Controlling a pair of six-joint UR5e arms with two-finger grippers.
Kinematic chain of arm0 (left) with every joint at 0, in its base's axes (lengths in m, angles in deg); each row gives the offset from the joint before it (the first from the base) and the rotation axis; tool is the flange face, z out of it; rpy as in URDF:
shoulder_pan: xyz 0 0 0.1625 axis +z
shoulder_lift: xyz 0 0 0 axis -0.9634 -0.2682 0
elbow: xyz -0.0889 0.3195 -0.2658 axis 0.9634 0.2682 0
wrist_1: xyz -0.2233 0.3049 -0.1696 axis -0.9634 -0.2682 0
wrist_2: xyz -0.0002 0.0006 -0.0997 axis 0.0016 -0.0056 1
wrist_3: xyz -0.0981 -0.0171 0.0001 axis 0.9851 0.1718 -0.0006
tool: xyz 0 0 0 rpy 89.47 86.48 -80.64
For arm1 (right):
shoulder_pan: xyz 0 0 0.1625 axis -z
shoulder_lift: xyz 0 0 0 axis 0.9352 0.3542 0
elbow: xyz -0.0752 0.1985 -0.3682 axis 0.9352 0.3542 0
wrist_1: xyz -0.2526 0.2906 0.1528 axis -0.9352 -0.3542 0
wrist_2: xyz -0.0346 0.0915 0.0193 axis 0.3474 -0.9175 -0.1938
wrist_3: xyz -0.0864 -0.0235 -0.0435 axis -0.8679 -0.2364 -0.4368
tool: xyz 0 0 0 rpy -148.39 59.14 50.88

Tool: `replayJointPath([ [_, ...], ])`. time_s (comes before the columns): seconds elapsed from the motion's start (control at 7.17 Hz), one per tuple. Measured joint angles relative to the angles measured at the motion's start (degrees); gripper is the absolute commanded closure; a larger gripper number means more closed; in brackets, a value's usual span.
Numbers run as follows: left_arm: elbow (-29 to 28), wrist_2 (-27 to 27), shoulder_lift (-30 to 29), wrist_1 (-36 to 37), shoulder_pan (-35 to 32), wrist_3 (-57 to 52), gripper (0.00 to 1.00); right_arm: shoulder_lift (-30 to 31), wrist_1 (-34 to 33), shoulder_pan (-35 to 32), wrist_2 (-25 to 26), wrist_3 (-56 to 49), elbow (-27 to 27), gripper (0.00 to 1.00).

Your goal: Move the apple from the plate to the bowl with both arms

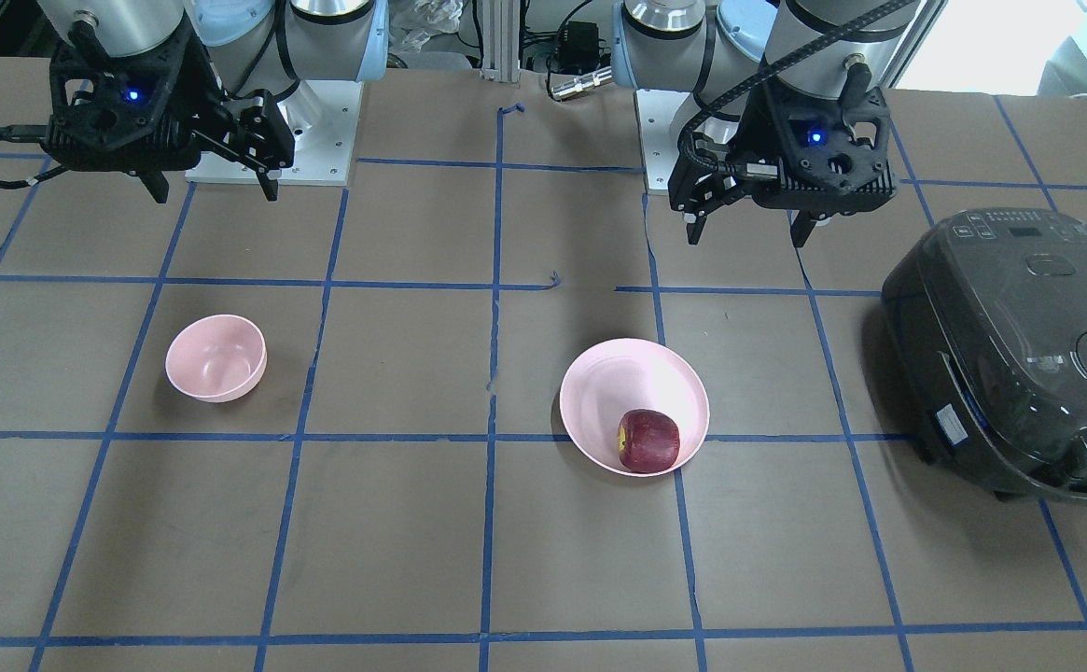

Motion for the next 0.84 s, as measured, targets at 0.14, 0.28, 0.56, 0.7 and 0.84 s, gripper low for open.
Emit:
replayJointPath([
  [0.14, 0.0, 0.0, -0.1, 0.1, 0.0, 0.0, 0.00, 0.0, 0.1, 0.0, 0.1, 0.0, 0.0, 0.00],
  [0.28, 0.0, 0.0, -0.2, 0.2, 0.0, 0.0, 0.00, 0.0, 0.1, 0.0, 0.1, 0.0, 0.0, 0.00],
  [0.56, 0.1, -0.5, -0.7, 0.6, 0.2, -0.3, 0.00, 0.0, 0.1, -0.1, 0.0, -0.1, -0.1, 0.00],
  [0.7, 0.3, -0.4, -1.4, 2.6, 0.5, -0.2, 0.00, -0.1, -0.2, 0.0, -0.2, 0.0, -0.1, 0.00],
  [0.84, 1.4, -0.2, -3.0, 6.8, 0.6, 0.1, 0.00, -0.2, -0.5, 0.0, -0.3, 0.1, -0.2, 0.00],
])
